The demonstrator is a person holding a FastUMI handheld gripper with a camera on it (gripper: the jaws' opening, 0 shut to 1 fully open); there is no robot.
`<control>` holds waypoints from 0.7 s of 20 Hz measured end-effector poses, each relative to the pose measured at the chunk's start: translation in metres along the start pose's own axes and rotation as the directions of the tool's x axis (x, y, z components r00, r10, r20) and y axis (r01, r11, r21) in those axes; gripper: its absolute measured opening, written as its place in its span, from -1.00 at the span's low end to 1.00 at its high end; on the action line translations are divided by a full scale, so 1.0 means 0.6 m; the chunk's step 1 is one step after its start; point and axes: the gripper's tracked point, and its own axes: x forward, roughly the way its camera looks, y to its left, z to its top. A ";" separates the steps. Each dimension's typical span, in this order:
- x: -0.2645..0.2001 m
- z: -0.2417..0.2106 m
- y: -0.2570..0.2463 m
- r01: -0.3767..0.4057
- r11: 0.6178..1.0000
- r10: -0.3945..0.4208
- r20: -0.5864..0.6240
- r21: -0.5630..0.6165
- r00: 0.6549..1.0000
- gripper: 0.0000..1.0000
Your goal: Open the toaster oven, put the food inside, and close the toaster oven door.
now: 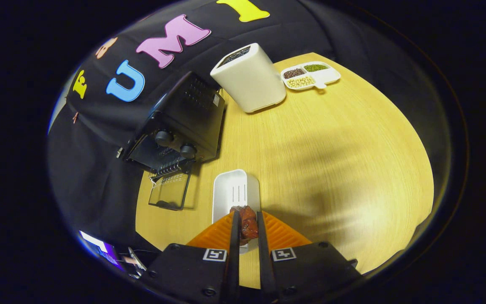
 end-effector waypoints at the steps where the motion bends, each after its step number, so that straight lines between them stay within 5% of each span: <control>1: -0.009 0.004 0.003 -0.005 1.000 0.005 0.003 0.001 1.000 -0.60; 14: -0.106 0.024 0.105 0.025 1.000 -0.027 0.156 0.011 0.987 -0.70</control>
